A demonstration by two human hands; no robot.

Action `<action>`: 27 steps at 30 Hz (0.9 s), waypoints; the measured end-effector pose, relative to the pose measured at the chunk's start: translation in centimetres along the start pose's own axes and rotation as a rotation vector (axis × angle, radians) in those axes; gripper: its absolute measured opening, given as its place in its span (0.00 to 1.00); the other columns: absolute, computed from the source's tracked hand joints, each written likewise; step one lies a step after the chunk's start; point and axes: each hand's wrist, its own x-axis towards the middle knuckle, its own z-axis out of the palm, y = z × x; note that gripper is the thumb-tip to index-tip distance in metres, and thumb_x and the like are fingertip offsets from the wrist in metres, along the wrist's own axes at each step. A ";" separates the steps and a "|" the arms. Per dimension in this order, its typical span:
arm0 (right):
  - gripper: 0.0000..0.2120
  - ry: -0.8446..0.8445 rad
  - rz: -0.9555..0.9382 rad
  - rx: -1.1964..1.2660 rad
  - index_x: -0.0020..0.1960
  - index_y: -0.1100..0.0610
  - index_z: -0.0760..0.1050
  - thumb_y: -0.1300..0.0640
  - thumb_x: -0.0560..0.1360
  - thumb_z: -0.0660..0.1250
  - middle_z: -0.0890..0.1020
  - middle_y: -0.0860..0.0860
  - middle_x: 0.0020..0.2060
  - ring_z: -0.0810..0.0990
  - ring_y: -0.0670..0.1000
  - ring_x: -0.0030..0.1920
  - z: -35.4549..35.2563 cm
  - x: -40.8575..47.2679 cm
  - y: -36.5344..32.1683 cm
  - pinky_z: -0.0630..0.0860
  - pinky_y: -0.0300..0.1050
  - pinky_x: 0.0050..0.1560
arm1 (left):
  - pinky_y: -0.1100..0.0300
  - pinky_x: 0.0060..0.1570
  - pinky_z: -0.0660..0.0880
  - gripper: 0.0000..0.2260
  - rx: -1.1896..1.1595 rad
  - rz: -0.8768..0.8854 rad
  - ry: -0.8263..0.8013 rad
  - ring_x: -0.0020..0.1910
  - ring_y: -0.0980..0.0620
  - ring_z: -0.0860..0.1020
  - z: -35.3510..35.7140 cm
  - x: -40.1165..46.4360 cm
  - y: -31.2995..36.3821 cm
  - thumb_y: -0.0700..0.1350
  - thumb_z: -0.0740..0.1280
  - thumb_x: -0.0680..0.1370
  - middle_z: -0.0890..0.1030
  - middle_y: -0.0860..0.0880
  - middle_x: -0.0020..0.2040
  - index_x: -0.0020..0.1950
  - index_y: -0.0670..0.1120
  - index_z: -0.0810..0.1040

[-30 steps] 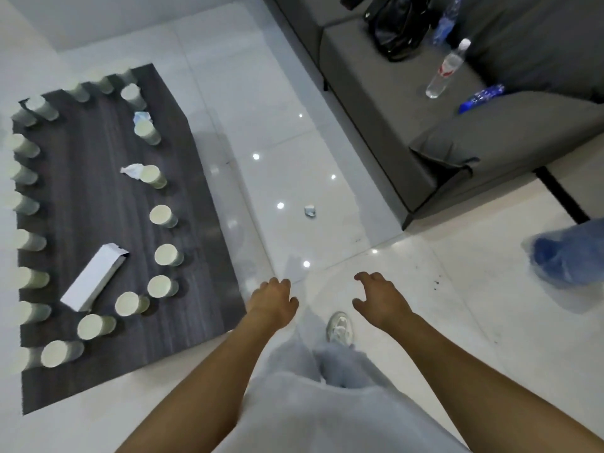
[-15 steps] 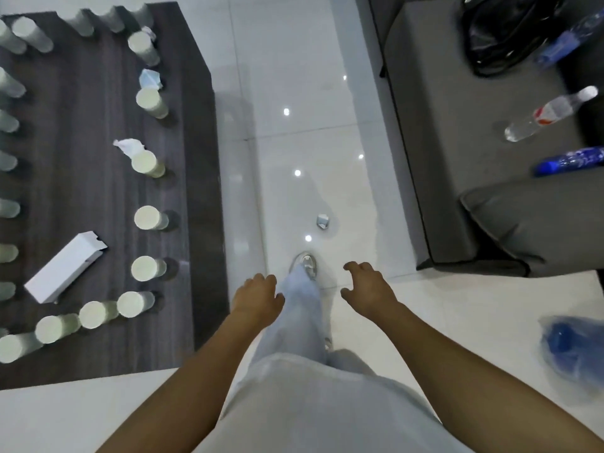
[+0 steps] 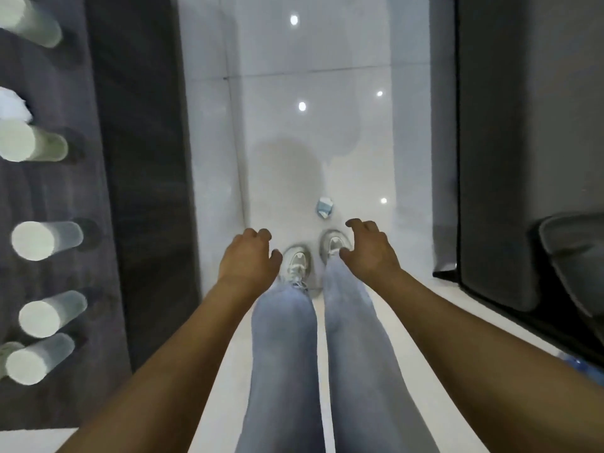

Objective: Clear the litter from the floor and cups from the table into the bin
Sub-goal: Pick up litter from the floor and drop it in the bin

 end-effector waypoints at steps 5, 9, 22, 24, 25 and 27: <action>0.26 0.007 -0.059 -0.080 0.73 0.54 0.62 0.55 0.76 0.64 0.68 0.57 0.67 0.70 0.61 0.63 5.9 12.0 4.0 0.71 0.51 0.56 | 0.53 0.55 0.71 0.17 -0.021 -0.021 0.017 0.58 0.43 0.73 7.9 10.1 -1.5 0.50 0.60 0.79 0.75 0.43 0.60 0.65 0.44 0.71; 0.27 -0.023 -0.112 -0.166 0.73 0.54 0.62 0.54 0.77 0.65 0.66 0.57 0.68 0.70 0.62 0.63 11.5 20.8 6.9 0.72 0.52 0.57 | 0.53 0.52 0.70 0.16 -0.043 -0.030 -0.016 0.57 0.44 0.73 14.8 16.9 -3.1 0.50 0.60 0.79 0.75 0.44 0.58 0.64 0.44 0.72; 0.40 0.038 -0.193 -0.365 0.75 0.49 0.53 0.53 0.71 0.73 0.49 0.58 0.75 0.57 0.64 0.70 24.1 38.7 8.6 0.74 0.57 0.58 | 0.55 0.54 0.71 0.16 -0.013 0.031 -0.001 0.58 0.46 0.73 25.9 29.0 -7.8 0.51 0.58 0.80 0.75 0.45 0.61 0.65 0.45 0.72; 0.38 0.093 -0.196 -0.430 0.76 0.50 0.53 0.60 0.73 0.70 0.51 0.59 0.75 0.58 0.64 0.69 25.0 38.6 8.9 0.75 0.56 0.57 | 0.54 0.56 0.71 0.16 -0.025 0.019 -0.001 0.58 0.46 0.73 26.2 29.5 -8.1 0.51 0.58 0.80 0.75 0.45 0.61 0.65 0.45 0.72; 0.36 0.113 -0.211 -0.441 0.76 0.52 0.55 0.64 0.73 0.68 0.53 0.59 0.74 0.59 0.64 0.69 25.3 38.4 9.1 0.76 0.55 0.56 | 0.54 0.57 0.70 0.16 -0.033 0.013 0.000 0.58 0.46 0.73 26.3 29.6 -8.3 0.51 0.58 0.80 0.75 0.45 0.61 0.65 0.45 0.72; 0.31 0.105 -0.252 -0.443 0.73 0.55 0.60 0.68 0.74 0.65 0.58 0.59 0.71 0.61 0.62 0.67 25.5 37.8 9.4 0.78 0.51 0.52 | 0.54 0.57 0.70 0.16 -0.048 -0.001 0.004 0.58 0.46 0.73 26.3 29.5 -8.5 0.50 0.58 0.80 0.75 0.45 0.61 0.65 0.45 0.72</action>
